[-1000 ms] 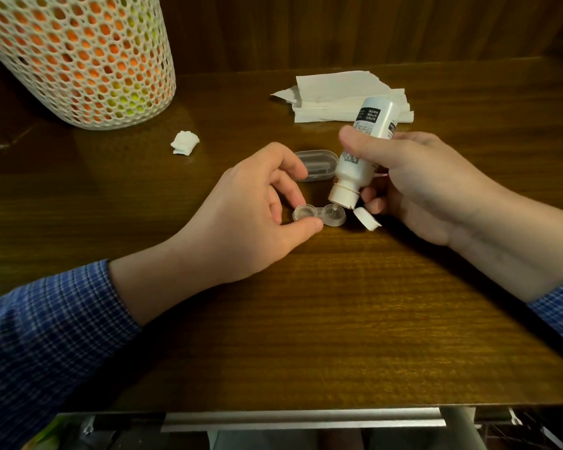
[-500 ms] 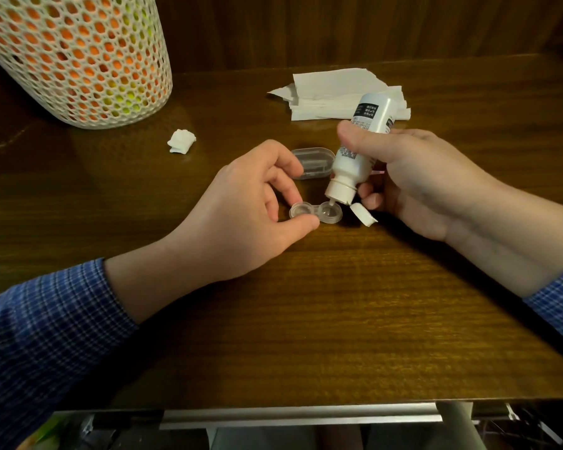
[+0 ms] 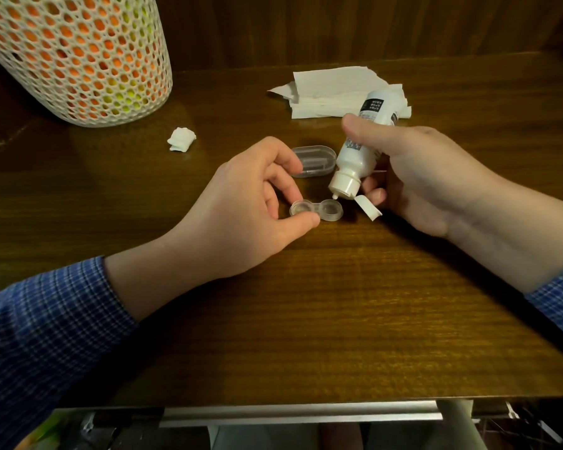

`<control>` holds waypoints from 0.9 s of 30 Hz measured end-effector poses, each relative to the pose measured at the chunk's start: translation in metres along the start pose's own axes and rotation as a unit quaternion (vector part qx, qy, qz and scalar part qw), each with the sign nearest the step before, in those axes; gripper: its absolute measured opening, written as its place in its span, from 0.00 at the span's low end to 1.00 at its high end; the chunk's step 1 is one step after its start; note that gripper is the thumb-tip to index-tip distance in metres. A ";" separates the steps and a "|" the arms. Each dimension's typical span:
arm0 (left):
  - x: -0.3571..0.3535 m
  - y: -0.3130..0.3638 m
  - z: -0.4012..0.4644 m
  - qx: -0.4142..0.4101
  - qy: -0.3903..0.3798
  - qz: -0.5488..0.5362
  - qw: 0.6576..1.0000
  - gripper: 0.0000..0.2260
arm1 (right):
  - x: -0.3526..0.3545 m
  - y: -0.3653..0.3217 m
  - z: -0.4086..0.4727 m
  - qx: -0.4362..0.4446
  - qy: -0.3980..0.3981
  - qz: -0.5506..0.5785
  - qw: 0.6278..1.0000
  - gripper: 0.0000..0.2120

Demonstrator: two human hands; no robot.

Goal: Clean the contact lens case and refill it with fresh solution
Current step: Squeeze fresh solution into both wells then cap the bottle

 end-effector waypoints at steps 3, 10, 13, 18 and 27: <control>0.000 0.000 0.000 -0.001 -0.002 0.004 1.000 0.23 | 0.000 0.002 0.000 0.009 -0.008 -0.015 1.000 0.14; 0.000 0.000 0.000 -0.001 -0.003 0.000 1.000 0.23 | 0.000 0.003 0.000 0.020 -0.024 -0.034 0.999 0.12; 0.000 0.000 0.000 0.002 -0.003 -0.002 1.000 0.23 | 0.000 0.003 -0.001 0.019 -0.024 -0.035 0.999 0.13; 0.000 0.000 0.000 0.005 -0.001 -0.003 1.000 0.22 | 0.000 0.002 0.000 0.017 -0.018 -0.028 0.999 0.13; 0.000 0.000 0.000 0.011 0.001 0.001 1.000 0.23 | 0.000 -0.001 -0.001 -0.002 0.004 0.007 1.000 0.13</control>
Point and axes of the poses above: each hand's wrist, its own z-axis towards the middle knuckle, its own x-axis out of the back of the hand, y = z × x, the point moved 2 cm from there along z, towards the middle knuckle, and after that the axes turned 12 degrees about -y, right-handed, at the moved point
